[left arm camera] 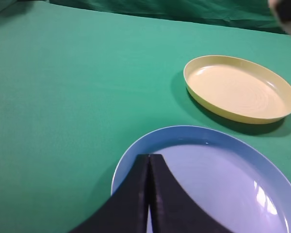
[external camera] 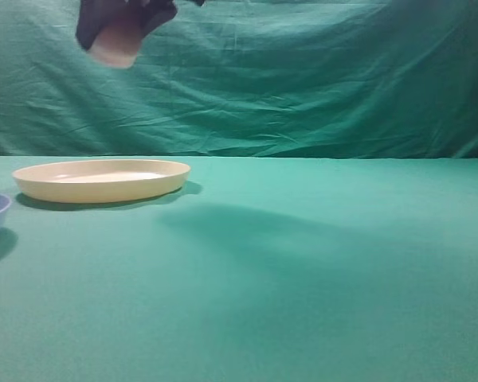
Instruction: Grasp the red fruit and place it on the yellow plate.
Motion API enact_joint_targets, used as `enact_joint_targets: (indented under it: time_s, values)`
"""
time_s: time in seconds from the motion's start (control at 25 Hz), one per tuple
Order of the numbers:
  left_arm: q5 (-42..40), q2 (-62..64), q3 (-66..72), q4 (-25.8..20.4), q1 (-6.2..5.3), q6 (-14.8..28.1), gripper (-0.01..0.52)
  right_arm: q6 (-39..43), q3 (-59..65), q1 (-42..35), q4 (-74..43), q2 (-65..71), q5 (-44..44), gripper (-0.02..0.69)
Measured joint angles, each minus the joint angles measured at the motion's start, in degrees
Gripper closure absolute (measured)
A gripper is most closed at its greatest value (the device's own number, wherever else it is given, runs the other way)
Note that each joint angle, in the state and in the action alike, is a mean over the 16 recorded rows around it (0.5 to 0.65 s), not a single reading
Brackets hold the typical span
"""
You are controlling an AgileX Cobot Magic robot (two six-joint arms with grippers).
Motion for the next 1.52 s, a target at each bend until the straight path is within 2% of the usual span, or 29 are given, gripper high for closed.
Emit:
enact_joint_targets:
  time_s: [0.28,0.72,0.88,1.0,1.36,1.52]
  values:
    - [0.0,0.0,0.0,0.0,0.00,0.0,0.514,-1.8,-8.0,5.5,0.2,10.5,-4.3,0.334]
    - [0.0,0.0,0.0,0.0,0.00,0.0,0.514,-2.1,-12.2,7.4,-2.8,18.5,-7.5,0.118]
    - [0.0,0.0,0.0,0.0,0.00,0.0,0.514,-2.1,-14.3,7.4,-4.6,17.3,-6.1,0.098]
    - [0.0,0.0,0.0,0.0,0.00,0.0,0.514,-2.1,-16.1,7.4,-5.8,15.2,-4.0,0.163]
    - [0.0,0.0,0.0,0.0,0.00,0.0,0.514,0.7,-18.9,7.4,-7.1,4.7,7.3,0.513]
    - [0.0,0.0,0.0,0.0,0.00,0.0,0.514,2.6,-18.1,7.4,-7.2,-1.5,11.8,0.621]
